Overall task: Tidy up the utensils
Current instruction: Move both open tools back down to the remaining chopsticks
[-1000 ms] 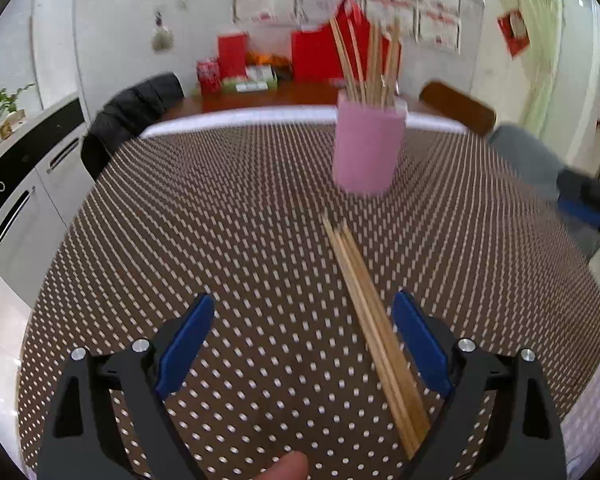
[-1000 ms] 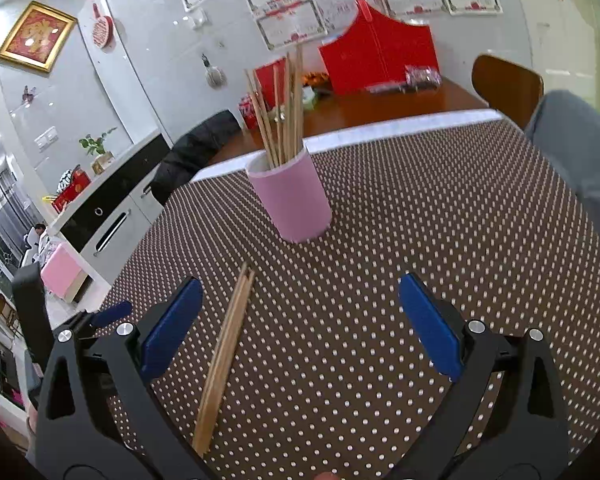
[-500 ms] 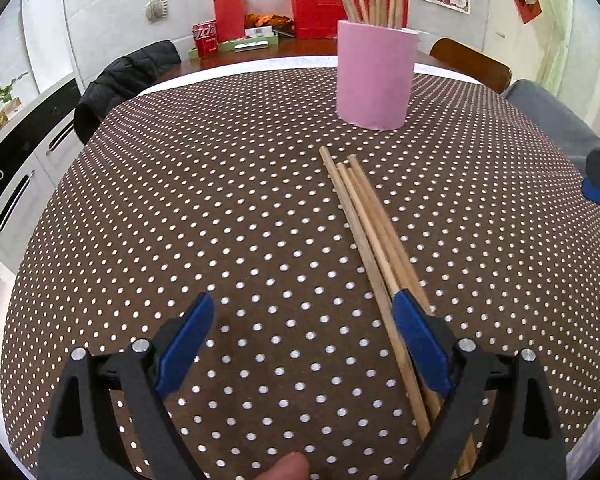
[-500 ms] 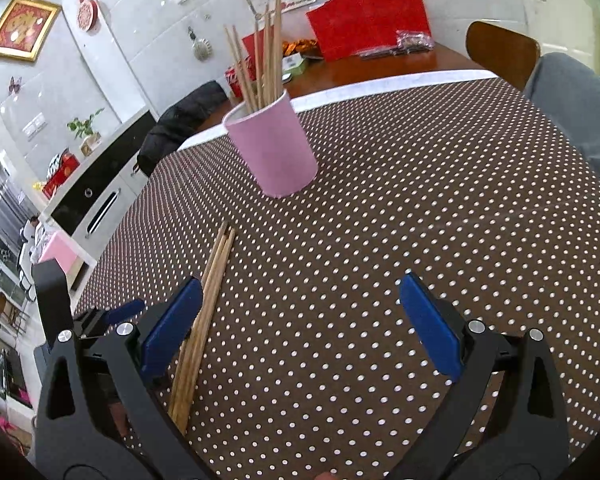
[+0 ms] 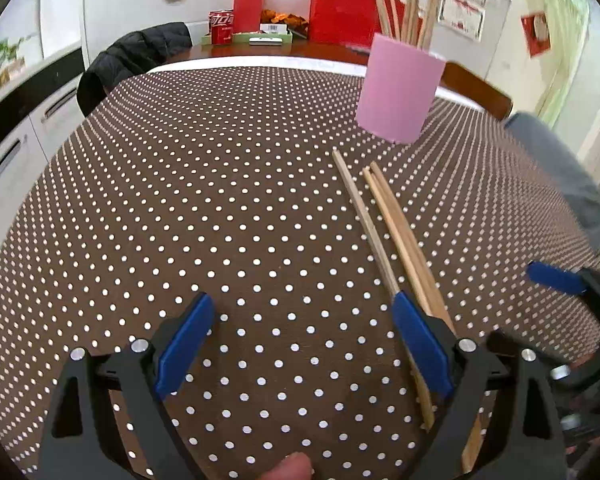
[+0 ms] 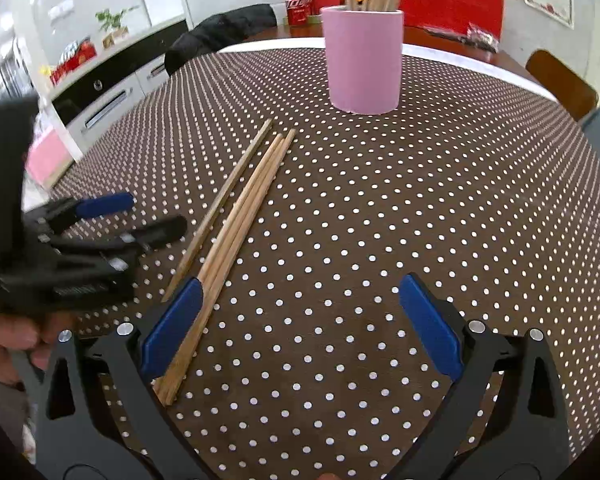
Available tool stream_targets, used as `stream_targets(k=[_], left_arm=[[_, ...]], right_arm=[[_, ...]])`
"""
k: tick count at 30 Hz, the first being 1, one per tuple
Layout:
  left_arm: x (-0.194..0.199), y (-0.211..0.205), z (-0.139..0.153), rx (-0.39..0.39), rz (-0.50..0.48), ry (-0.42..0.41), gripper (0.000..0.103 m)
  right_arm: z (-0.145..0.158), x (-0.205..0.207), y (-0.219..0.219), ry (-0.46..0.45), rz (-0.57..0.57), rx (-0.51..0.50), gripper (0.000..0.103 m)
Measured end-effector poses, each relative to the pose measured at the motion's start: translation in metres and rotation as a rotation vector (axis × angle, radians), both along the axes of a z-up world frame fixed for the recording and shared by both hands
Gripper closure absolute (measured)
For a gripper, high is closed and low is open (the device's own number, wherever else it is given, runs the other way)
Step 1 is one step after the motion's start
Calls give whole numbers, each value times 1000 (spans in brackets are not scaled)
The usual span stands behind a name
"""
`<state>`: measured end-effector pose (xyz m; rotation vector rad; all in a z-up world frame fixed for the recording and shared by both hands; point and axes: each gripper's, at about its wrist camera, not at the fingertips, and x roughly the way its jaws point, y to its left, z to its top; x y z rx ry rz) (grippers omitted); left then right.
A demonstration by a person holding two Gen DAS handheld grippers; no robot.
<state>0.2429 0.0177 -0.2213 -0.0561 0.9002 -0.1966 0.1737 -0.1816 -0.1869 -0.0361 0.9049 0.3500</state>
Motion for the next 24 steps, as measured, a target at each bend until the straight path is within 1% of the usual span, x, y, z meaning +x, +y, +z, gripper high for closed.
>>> stream_targets(k=[1,3,5,10,13,16,18,20,24], left_arm=[[0,3,0,-26,1,-3,13],[-4,6,-1,-40,1,-5,13],[-3,6,0,-36,1,-4,13],[-1,2,1,-18,0,-2,13],[-1,3,0,-22,0,-2,13],[2,2,0,-32,0,-3,13],[1,3,0,-35,0,-4,13],[0,3,0,-29,-1,-4,13],[1,-6,0,5,-34,0,13]], right_arm=[[-1,2,2,4,3,-11,6],[-4,5,10,10,15,-36,6],[-10,4,12,11,26,-58,6],[-9,9,19,-1,17,-98,6],[-13,15,29,15,23,-142,6],[-12,20,33,6,20,-161,6],[-11,21,29,6,13,-168,6],[-11,22,15,13,-9,-162,6],[-11,22,-5,25,-35,-143,6]])
